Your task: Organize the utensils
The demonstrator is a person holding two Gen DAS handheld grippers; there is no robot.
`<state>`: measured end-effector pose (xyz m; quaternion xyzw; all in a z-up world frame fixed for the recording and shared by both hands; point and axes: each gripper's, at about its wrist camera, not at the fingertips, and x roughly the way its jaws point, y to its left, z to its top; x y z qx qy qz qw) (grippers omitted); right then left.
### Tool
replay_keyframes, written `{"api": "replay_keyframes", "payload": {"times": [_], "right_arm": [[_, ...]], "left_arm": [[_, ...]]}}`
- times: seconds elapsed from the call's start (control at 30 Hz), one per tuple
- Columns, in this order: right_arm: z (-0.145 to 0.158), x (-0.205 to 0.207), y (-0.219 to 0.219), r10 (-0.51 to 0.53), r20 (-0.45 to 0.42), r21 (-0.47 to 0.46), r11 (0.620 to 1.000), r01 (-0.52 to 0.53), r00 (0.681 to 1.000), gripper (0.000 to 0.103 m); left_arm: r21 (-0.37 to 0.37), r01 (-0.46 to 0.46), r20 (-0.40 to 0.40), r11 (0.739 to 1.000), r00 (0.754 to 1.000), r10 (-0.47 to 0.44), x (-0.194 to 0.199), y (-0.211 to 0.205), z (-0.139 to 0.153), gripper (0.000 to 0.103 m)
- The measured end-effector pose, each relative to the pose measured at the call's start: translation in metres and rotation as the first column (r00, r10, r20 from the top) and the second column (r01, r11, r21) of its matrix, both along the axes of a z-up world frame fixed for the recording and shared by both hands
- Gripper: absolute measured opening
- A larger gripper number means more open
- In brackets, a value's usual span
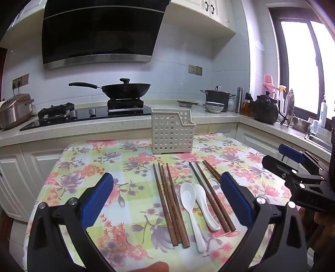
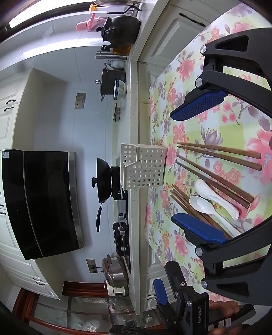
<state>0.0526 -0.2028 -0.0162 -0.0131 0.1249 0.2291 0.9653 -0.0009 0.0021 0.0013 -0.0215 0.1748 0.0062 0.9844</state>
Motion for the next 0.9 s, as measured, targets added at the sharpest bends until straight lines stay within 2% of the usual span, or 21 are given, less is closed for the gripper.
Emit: {"api": "replay_keyframes", "payload": {"times": [0.9], "right_arm": [[0.0064, -0.0013, -0.0003, 0.003, 0.003, 0.003, 1.000, -0.003, 1.000, 0.084]], "left_arm": [[-0.002, 0.002, 0.007, 1.000, 1.000, -0.002, -0.0022, -0.0004, 0.0038, 0.099]]}}
